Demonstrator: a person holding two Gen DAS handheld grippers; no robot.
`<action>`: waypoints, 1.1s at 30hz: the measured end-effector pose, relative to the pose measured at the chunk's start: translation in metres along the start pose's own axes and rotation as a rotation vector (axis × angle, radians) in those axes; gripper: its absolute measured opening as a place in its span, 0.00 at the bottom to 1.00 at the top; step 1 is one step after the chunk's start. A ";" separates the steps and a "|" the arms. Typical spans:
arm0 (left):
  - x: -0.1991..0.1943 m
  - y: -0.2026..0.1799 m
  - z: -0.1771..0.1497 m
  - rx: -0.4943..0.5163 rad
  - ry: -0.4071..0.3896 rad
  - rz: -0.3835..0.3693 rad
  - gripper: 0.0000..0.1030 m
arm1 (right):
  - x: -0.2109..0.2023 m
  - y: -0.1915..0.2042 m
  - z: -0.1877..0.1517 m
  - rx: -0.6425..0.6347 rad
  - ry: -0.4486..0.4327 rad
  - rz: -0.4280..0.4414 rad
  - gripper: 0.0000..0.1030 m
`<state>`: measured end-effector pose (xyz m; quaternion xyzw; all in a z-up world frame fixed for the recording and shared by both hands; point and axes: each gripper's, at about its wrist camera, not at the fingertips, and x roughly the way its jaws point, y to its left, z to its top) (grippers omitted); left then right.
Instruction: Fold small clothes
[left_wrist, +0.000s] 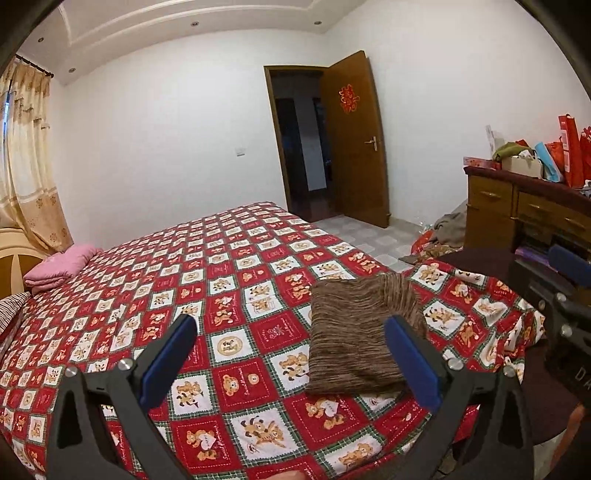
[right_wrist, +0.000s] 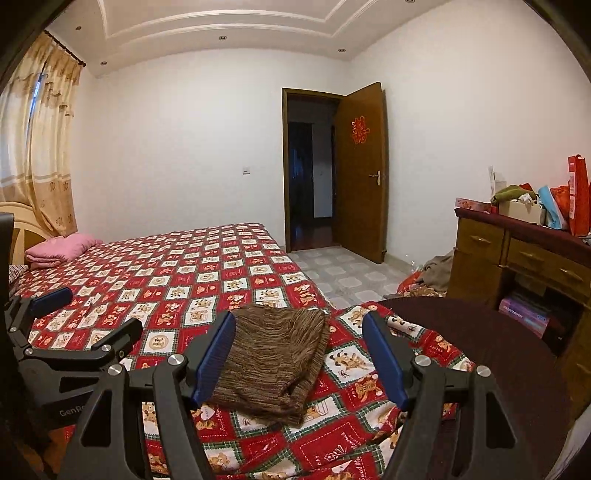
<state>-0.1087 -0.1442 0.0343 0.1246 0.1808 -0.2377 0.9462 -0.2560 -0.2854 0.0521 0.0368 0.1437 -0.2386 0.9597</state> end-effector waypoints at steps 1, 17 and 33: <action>0.000 0.000 0.000 0.000 0.001 -0.001 1.00 | 0.000 0.000 0.000 0.000 -0.002 0.001 0.70; 0.003 -0.002 -0.001 0.005 0.014 -0.002 1.00 | 0.003 -0.002 -0.003 0.006 0.006 0.002 0.70; 0.003 -0.002 -0.001 0.007 0.015 -0.003 1.00 | 0.004 -0.005 -0.002 0.012 0.003 0.000 0.70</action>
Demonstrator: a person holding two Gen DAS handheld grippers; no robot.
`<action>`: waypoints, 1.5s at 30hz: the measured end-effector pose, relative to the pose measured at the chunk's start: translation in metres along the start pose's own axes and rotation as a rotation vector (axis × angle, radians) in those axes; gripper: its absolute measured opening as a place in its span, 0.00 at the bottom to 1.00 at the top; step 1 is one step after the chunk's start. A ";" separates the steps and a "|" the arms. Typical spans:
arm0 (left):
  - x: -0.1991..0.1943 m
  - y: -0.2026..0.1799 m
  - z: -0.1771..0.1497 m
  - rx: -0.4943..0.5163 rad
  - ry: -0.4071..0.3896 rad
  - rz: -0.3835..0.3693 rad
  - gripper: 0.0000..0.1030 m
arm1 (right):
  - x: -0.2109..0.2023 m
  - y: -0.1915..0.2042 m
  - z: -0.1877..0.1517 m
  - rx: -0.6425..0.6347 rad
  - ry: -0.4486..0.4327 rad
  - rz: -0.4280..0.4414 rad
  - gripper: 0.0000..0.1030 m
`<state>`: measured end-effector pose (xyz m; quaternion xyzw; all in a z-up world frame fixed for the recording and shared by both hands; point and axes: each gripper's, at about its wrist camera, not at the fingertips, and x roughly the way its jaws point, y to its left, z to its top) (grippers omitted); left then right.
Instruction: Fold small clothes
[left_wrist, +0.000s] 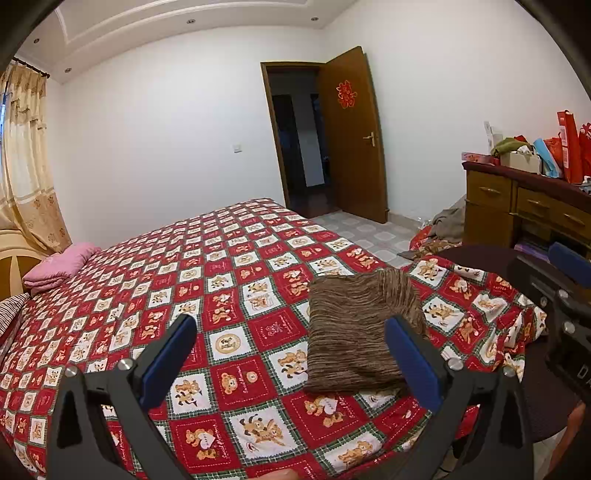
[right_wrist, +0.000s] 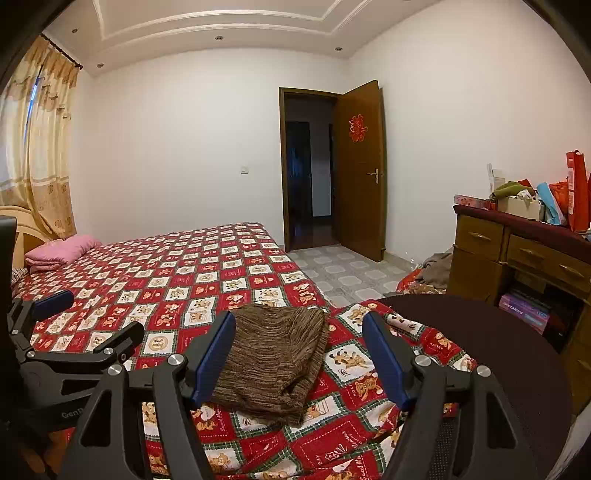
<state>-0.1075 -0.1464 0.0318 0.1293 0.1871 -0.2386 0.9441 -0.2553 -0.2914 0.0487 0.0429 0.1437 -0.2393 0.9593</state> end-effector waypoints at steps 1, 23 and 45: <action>0.000 0.000 0.000 0.000 0.001 0.000 1.00 | 0.000 0.000 0.000 0.000 0.000 -0.001 0.70; -0.004 0.001 -0.002 0.023 -0.009 0.004 1.00 | 0.001 0.002 -0.003 0.002 0.002 -0.006 0.70; 0.008 0.009 -0.005 0.008 0.029 -0.046 1.00 | 0.002 0.002 -0.005 0.008 0.019 -0.006 0.70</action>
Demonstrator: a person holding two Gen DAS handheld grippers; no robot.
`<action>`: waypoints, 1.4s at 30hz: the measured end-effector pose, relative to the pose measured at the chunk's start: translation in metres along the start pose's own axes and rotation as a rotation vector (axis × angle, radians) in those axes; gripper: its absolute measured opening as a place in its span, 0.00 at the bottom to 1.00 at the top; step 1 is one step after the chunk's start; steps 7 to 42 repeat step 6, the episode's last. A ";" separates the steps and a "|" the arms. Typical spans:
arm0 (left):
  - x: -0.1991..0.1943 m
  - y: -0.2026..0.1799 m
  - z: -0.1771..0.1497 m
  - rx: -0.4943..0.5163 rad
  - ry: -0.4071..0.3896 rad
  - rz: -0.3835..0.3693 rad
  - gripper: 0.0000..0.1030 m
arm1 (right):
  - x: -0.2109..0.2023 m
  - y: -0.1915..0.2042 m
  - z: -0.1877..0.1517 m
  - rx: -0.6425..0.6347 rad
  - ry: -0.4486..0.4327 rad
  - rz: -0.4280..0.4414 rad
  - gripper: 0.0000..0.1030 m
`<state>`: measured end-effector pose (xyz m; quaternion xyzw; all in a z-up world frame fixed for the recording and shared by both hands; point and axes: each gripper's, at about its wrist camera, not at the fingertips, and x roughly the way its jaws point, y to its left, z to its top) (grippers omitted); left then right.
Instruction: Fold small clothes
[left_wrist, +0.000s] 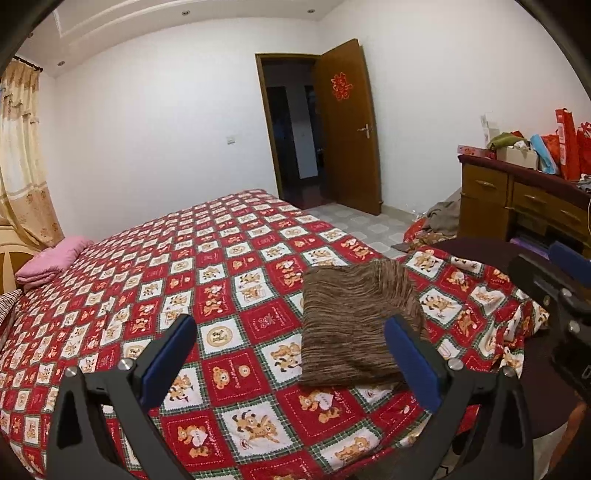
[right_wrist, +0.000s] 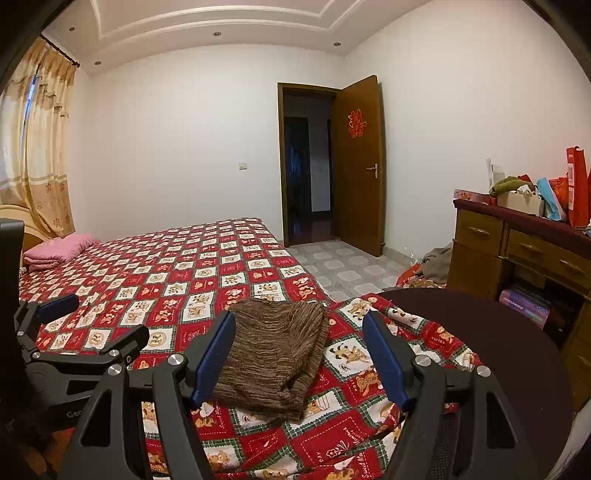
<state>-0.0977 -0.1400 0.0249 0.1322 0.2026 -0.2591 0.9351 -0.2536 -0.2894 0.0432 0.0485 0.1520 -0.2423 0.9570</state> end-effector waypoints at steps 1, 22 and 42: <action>0.000 -0.002 0.000 0.006 -0.008 0.014 1.00 | 0.000 0.000 0.000 0.000 0.001 0.001 0.70; 0.008 0.002 -0.001 -0.005 0.013 0.029 1.00 | 0.005 -0.002 -0.003 0.011 0.017 -0.001 0.70; 0.008 0.002 -0.001 -0.005 0.013 0.029 1.00 | 0.005 -0.002 -0.003 0.011 0.017 -0.001 0.70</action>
